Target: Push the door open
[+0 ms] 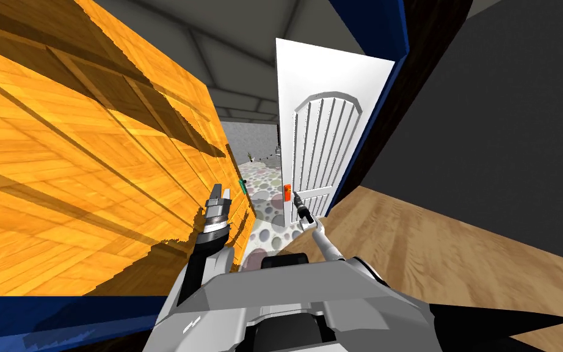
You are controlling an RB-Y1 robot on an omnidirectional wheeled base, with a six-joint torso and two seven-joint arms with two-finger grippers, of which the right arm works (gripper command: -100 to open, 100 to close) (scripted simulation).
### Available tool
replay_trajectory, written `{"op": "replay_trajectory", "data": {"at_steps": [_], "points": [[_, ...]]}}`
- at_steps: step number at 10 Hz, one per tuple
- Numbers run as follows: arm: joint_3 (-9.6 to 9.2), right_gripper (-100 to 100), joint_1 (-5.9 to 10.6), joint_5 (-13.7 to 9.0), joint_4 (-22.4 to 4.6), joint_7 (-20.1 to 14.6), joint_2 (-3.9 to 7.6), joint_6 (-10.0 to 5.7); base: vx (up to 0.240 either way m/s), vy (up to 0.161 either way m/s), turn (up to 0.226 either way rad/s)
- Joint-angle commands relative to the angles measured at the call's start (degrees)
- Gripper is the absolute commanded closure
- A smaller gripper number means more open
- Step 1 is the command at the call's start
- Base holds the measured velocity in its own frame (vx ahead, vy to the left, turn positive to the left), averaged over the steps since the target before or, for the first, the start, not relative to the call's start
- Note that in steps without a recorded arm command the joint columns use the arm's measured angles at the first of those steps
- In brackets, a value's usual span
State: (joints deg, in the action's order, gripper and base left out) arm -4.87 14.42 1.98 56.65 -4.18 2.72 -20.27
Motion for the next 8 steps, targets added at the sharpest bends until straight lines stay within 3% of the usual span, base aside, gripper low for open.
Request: {"op": "replay_trajectory", "data": {"at_steps": [1,5,6,7,8], "points": [[0.24,-100,0.10,0.0,-0.2,0.2,0.06,-0.29,0.210,0.061,0.018],[0.84,-100,0.19,0.0,-0.7,0.5,-1.10,-1.03,0.216,0.062,0.024],[0.77,-100,0.21,0.0,-0.7,0.5,-0.88,-0.94,0.094,0.027,0.004],[0.77,100,0.21,0.0,-0.7,0.5,-0.88,-0.94,-0.011,-0.004,-0.007],[0.77,100,0.21,0.0,-0.7,0.5,-0.88,-0.94,-0.040,-0.010,0.003]]}}
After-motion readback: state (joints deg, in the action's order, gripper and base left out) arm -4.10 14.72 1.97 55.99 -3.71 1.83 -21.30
